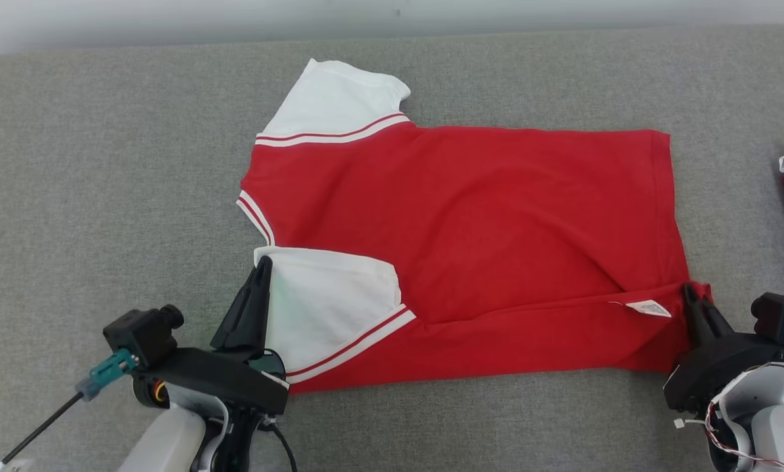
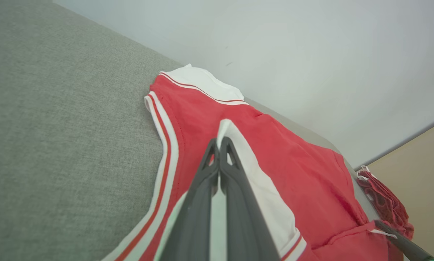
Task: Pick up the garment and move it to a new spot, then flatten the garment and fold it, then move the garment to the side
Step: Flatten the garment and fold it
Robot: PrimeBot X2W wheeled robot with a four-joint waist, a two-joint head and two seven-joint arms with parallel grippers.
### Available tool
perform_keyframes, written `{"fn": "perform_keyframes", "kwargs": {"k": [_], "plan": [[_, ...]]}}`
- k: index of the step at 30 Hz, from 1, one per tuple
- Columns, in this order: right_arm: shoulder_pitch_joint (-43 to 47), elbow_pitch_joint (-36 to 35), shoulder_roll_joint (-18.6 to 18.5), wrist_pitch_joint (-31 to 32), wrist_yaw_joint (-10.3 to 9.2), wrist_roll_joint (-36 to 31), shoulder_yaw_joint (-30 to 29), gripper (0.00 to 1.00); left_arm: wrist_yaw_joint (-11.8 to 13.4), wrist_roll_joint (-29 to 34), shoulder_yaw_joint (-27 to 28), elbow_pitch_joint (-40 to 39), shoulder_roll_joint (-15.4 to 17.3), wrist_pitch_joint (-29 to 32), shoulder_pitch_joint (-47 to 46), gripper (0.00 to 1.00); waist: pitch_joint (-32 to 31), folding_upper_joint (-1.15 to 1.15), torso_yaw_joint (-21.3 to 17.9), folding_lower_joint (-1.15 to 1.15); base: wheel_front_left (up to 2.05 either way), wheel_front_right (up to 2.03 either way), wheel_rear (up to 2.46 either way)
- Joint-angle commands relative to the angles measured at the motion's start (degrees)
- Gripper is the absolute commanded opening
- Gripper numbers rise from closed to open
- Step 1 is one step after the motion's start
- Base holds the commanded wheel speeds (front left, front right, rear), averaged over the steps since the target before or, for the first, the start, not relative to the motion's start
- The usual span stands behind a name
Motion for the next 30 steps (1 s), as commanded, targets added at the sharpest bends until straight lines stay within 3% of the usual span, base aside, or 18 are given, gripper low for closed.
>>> {"fn": "perform_keyframes", "kwargs": {"k": [1,15,23,24,25,26,27,30], "plan": [[-0.70,0.72,0.46,-0.46,-0.15,-0.58,-0.44,0.00,-0.16,0.76,-0.23,0.46,-0.07,-0.39,-1.14,0.00,0.20,-0.01,-0.13,-0.01,0.00,0.00,0.00],[-2.26,3.43,1.95,-3.23,-0.15,-2.14,-0.45,0.00,-0.07,3.39,-0.88,4.19,0.51,0.37,-8.51,0.00,0.61,-0.01,-1.56,-0.01,0.00,0.00,0.00],[-3.01,4.62,2.64,-4.59,-0.15,-2.39,-0.67,0.00,2.04,5.59,-1.75,8.81,0.68,0.57,-10.28,0.00,1.27,-0.01,-2.10,-0.01,0.00,0.00,0.00],[-3.17,4.78,2.82,-4.67,-0.15,-2.59,-0.71,0.37,2.50,6.35,-2.08,9.66,0.77,0.46,-10.56,0.00,1.26,-0.01,-2.14,-0.01,0.00,0.00,0.00],[-3.24,4.99,3.03,-4.92,-0.15,-2.60,-0.87,1.00,3.19,6.97,-2.13,10.61,0.75,0.38,-10.76,0.33,1.20,-0.01,-2.17,-0.01,0.00,0.00,0.00],[-3.36,5.19,3.25,-5.23,-0.15,-2.57,-1.41,1.00,3.61,7.60,-2.26,11.34,0.75,0.15,-10.96,0.58,1.08,-0.01,-2.18,-0.01,0.00,0.00,0.00],[-3.44,5.47,3.43,-5.25,-0.15,-2.64,-1.70,1.00,3.97,7.99,-2.42,12.13,0.59,-0.03,-11.06,1.00,0.87,-0.01,-2.16,-0.01,0.00,0.00,0.00],[-3.02,6.03,3.97,-4.98,-0.15,-2.75,-2.48,1.00,4.66,10.40,-2.91,13.98,0.56,-0.53,-11.02,1.00,-0.18,-0.01,-2.00,-0.01,0.00,0.00,0.00]]}}
